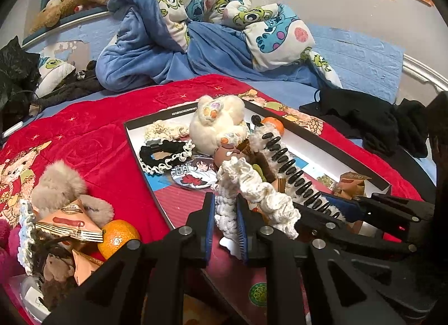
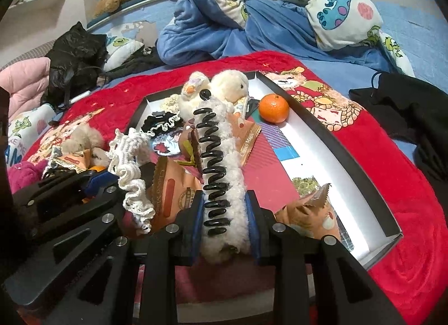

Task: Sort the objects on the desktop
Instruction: 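Lower the held hair clip and scrunchie into the dark tray, then open both grippers to release the clip and scrunchie in the tray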

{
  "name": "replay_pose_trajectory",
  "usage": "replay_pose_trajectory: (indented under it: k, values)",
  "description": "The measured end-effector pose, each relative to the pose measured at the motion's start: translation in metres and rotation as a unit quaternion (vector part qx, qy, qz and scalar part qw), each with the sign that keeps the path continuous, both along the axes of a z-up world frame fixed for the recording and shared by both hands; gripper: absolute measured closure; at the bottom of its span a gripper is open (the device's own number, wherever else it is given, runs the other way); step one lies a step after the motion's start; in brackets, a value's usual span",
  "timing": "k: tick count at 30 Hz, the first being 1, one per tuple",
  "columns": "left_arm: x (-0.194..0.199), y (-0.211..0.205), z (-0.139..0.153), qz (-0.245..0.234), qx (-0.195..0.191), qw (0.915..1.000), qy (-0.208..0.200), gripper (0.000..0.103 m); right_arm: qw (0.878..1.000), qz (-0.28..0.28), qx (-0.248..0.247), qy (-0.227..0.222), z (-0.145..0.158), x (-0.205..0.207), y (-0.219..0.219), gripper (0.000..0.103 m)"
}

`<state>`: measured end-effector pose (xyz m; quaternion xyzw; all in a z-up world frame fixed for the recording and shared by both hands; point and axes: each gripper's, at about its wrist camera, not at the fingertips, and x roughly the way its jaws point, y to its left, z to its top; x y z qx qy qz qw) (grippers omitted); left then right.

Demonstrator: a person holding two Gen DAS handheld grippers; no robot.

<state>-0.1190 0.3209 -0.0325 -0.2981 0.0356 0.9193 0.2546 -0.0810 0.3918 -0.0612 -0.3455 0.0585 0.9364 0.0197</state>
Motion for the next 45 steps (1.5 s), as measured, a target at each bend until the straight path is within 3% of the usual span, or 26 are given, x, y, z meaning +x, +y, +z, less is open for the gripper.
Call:
replay_pose_trajectory:
  k: [2, 8, 11, 13, 16, 18, 20, 22, 33, 45]
  values:
    - [0.0, -0.001, 0.0, 0.0, 0.001, 1.0, 0.0, 0.085, 1.0, 0.002, -0.002, 0.005, 0.001, 0.001, 0.0, 0.074]
    - [-0.003, -0.01, 0.003, 0.002, 0.025, 0.9997, -0.002, 0.063, 1.0, -0.004, -0.014, 0.024, 0.005, 0.009, 0.004, 0.071]
    - [0.0, -0.016, 0.006, 0.007, 0.038, 0.9992, 0.008, 0.043, 0.999, -0.012, -0.028, 0.041, 0.009, 0.016, 0.01, 0.065]
    - [0.001, -0.02, 0.009, 0.021, 0.041, 0.9988, 0.016, 0.019, 0.998, -0.019, -0.04, 0.053, 0.012, 0.024, 0.017, 0.061]
    - [-0.005, -0.033, 0.007, 0.032, 0.066, 0.9973, 0.001, 0.0, 0.997, -0.035, -0.046, 0.059, 0.014, 0.031, 0.025, 0.039]
    - [-0.005, -0.035, 0.007, 0.024, 0.073, 0.997, -0.002, 0.0, 0.995, -0.022, -0.072, 0.066, 0.016, 0.036, 0.031, 0.018]
    - [-0.002, -0.031, 0.008, 0.026, 0.061, 0.9977, 0.01, 0.0, 0.995, -0.017, -0.063, 0.074, 0.02, 0.041, 0.028, 0.004]
    - [0.0, -0.03, 0.009, 0.024, 0.058, 0.9979, 0.013, 0.0, 0.996, -0.029, -0.027, 0.077, 0.023, 0.044, 0.021, 0.002]
    - [0.002, -0.026, 0.007, 0.026, 0.04, 0.9988, 0.009, 0.0, 0.996, -0.044, -0.006, 0.084, 0.031, 0.055, 0.023, 0.0]
    - [0.007, -0.023, 0.006, 0.012, 0.034, 0.9993, 0.013, 0.0, 0.995, -0.024, -0.041, 0.09, 0.032, 0.055, 0.025, 0.0]
